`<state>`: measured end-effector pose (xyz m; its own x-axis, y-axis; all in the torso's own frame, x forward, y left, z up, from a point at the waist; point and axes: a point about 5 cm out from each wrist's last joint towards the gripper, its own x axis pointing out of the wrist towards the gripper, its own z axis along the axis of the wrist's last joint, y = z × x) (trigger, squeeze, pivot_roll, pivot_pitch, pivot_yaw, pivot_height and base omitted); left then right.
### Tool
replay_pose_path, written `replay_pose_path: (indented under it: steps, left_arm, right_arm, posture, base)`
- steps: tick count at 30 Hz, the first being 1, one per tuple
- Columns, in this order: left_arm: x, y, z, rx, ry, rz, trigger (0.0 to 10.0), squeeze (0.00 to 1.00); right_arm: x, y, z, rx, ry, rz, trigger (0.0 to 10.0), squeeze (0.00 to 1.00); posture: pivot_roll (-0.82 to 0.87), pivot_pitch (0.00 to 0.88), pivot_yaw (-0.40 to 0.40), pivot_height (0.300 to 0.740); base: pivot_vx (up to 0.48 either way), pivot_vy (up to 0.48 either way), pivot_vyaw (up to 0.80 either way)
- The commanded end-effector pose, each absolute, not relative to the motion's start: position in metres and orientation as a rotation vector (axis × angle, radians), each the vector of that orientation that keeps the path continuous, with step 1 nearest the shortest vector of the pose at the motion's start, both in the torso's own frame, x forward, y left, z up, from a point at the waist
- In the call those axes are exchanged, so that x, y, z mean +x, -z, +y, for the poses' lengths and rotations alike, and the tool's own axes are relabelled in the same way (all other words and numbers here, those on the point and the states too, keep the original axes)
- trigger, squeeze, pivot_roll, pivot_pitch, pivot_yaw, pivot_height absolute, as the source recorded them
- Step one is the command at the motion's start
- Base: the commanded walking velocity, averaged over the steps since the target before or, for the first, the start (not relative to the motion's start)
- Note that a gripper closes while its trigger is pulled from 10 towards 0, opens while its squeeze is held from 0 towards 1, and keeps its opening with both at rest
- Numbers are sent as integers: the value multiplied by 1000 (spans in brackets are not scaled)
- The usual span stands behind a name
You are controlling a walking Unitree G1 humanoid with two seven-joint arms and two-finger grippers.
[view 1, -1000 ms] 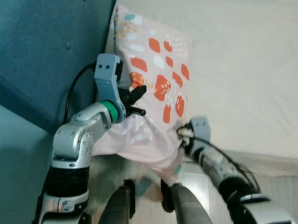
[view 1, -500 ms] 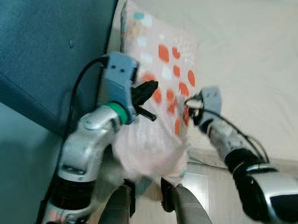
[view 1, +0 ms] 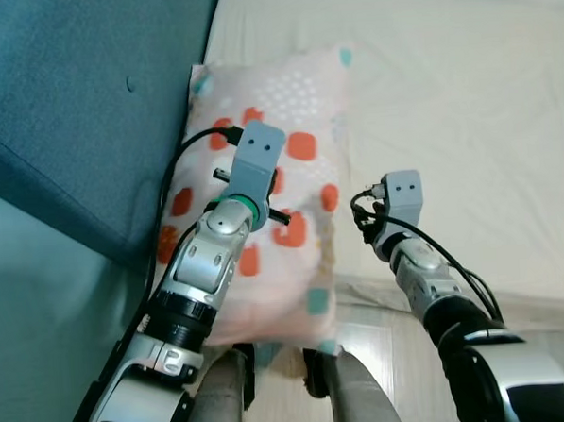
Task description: Clean up the room
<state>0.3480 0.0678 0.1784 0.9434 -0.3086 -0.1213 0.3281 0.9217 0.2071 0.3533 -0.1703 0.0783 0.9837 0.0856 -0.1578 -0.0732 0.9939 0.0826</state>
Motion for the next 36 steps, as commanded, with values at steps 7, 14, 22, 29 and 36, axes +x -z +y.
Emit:
replay_pose_path:
  steps: [7, 14, 22, 29, 36]
  left_arm:
    - [332, -187, 83, 2, 379, 33, 10000, 0]
    - [326, -182, 97, -62, 366, 46, 10000, 0]
    - [323, -159, 119, 103, 261, -6, 10000, 0]
    - [327, -147, 117, 104, 246, 29, 10000, 0]
    - [333, -139, 113, 116, 239, 22, 10000, 0]
  right_arm:
    - [326, -77, -145, 184, -148, -19, 10000, 0]
    - [320, -105, -138, 199, -166, -174, 10000, 0]
    - [315, -145, -151, 93, -144, -346, 10000, 0]
    - [317, -153, -155, 100, -119, -356, 10000, 0]
    - [314, -148, -144, 115, -129, -325, 10000, 0]
  posture:
    - [0, 194, 52, 740]
    - [-21, 142, 51, 740]
    - [-71, 73, 45, 740]
    - [-93, 47, 46, 740]
    - [-105, 27, 58, 740]
  base:
    - [0, 0, 0]
    - [0, 0, 0]
    - [0, 0, 0]
    - [0, 0, 0]
    - [0, 0, 0]
